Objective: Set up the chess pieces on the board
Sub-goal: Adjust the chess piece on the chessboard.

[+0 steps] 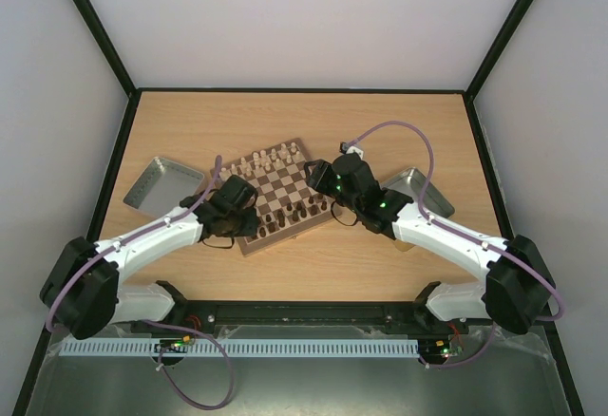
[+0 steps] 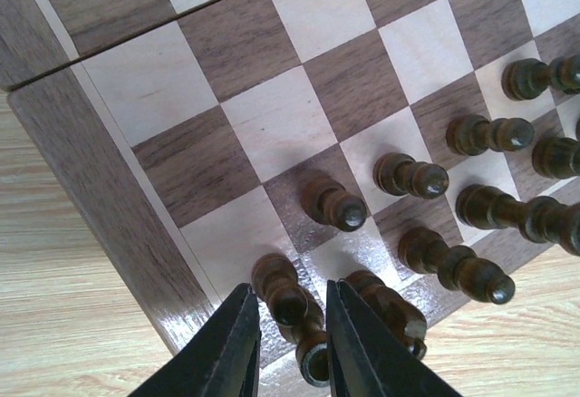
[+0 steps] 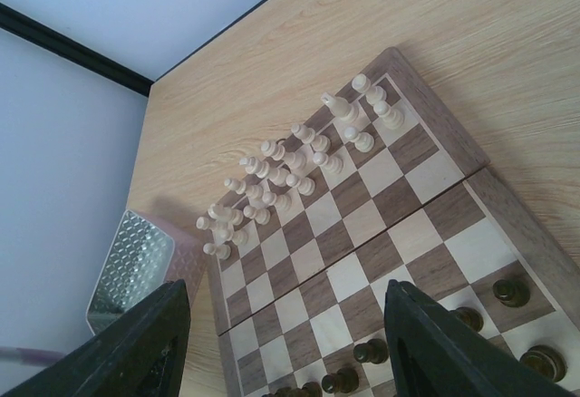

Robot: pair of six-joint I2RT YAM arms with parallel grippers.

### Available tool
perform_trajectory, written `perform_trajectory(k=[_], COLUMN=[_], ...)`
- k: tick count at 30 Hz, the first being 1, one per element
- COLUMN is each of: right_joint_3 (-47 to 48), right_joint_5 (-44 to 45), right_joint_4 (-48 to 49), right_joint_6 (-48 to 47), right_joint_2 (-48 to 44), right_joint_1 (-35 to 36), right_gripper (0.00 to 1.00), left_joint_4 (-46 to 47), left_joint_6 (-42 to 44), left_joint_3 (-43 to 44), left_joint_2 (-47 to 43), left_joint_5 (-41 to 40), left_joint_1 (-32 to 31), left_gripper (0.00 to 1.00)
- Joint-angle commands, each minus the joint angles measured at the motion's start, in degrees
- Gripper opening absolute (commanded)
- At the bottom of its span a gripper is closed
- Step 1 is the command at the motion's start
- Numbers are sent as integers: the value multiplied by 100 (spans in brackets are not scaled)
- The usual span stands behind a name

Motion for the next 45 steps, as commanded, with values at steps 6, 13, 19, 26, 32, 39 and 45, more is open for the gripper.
perform_trajectory(k=[6, 13, 19, 26, 32, 39, 45], right_joint_3=[70, 73, 69, 65, 70, 85, 82], right_joint_5=[32, 43, 41, 33, 25, 35, 317], right_joint_4=[-59, -62, -56, -60, -64, -120, -489], right_joint_6=[-18, -19, -19, -6, -9, -14, -162], right_joint_2=[32, 32, 42, 65, 40, -16, -245], right_joint_1=[-10, -11, -11, -10, -9, -11, -8], right_gripper=[58, 58, 58, 58, 58, 58, 60], left_joint_4=[85, 144, 77, 98, 151, -34, -244], left_joint_6=[81, 82, 18, -25, -50, -30, 96], left_joint_3=[-53, -56, -41, -91, -149, 88, 421], left_joint_2=[217, 281, 238, 228, 247, -10, -529], left_joint_5=[-85, -68, -351, -552, -487, -526, -721], left_joint_1=[91, 100, 100, 100, 102, 179, 337], left_gripper=[22, 15, 12, 12, 21, 44, 73])
